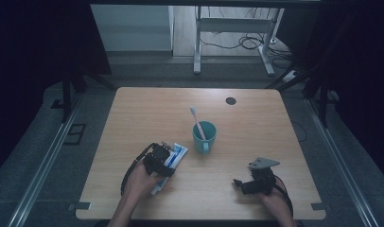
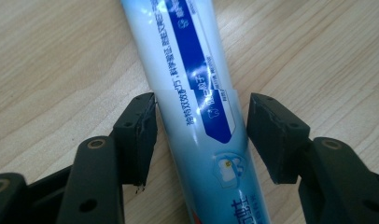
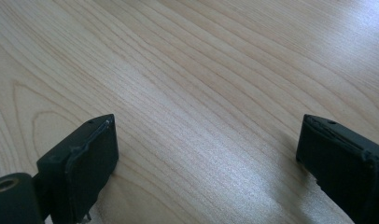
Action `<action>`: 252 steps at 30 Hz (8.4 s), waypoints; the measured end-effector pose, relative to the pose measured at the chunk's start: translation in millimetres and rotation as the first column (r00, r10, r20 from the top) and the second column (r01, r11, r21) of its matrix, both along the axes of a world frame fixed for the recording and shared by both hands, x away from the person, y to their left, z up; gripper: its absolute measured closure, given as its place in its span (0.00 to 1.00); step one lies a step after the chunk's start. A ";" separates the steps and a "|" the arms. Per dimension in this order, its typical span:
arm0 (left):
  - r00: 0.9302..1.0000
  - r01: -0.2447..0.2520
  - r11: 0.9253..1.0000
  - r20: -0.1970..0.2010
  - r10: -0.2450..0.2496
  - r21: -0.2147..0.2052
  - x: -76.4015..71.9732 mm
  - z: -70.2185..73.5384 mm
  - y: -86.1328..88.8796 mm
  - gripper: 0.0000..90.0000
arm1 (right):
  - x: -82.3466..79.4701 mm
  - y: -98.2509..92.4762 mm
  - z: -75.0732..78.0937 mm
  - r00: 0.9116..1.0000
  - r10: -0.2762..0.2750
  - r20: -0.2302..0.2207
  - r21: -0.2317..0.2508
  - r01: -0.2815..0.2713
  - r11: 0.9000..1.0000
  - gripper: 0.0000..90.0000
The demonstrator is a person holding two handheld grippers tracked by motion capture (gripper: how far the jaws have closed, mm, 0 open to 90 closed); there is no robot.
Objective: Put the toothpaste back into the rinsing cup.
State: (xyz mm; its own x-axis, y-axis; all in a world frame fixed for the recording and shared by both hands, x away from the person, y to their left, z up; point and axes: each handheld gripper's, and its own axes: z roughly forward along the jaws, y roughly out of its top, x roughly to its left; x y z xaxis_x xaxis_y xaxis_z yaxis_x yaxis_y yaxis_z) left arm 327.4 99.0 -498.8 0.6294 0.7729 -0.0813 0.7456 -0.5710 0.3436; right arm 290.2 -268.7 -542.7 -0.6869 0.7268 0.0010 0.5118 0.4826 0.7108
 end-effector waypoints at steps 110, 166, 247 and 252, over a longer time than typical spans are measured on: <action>0.966 0.109 0.944 0.258 -0.026 -0.313 -11.8 59.9 35.6 0.80 | -0.1 -0.3 0.0 1.000 0.001 0.002 0.000 -0.001 1.000 0.06; 0.901 0.194 0.883 0.433 0.011 -0.427 26.5 106.7 -23.0 0.80 | -0.1 -0.3 0.1 1.000 0.001 0.004 -0.002 -0.001 1.000 0.06; 0.837 0.187 0.852 0.533 0.123 -0.489 81.5 54.0 -90.8 0.80 | -0.1 -0.5 0.2 1.000 0.001 0.002 0.000 -0.001 1.000 0.06; 0.840 0.185 0.852 0.529 0.121 -0.489 80.7 47.9 -89.6 0.79 | -0.1 -0.5 0.2 1.000 0.002 0.001 0.000 -0.002 1.000 0.06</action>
